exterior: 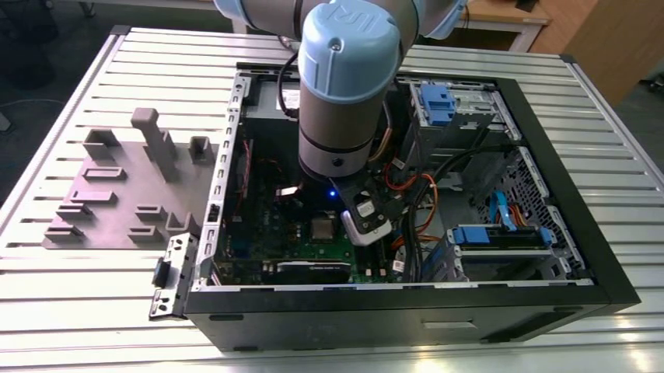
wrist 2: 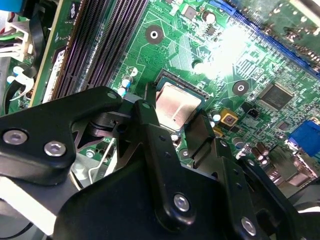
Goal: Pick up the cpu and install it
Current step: 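Place the cpu into insertion slot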
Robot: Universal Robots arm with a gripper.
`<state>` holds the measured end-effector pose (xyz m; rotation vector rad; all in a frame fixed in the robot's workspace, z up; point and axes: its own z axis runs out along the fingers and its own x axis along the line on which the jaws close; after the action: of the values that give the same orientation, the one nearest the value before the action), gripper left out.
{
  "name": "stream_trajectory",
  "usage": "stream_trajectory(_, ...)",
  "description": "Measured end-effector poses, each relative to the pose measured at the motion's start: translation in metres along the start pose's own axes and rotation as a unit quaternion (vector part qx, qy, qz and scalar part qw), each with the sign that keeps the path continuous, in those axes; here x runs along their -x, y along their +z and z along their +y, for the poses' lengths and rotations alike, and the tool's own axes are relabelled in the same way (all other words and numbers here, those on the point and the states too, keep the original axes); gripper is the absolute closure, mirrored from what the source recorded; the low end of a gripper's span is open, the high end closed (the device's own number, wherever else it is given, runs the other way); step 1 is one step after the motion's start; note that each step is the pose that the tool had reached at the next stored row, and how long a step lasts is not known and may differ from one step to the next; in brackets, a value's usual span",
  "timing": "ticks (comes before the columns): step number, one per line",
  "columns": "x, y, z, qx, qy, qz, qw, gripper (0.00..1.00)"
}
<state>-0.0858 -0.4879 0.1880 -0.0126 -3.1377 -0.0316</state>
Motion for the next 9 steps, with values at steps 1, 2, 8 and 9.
stream_trajectory(1, 0.0, 0.0, 0.0, 0.0, 0.0, 0.0, 1.0, 0.53)
stream_trajectory(2, 0.0, 0.0, 0.0, -0.0001, 0.0, 0.0, 1.0, 0.53)
stream_trajectory(8, 0.0001, 0.0006, 0.0001, 0.0003, 0.0, -0.0003, 1.0, 0.52)
stream_trajectory(9, 0.0001, 0.0006, 0.0001, 0.0003, 0.0, -0.0002, 1.0, 0.52)
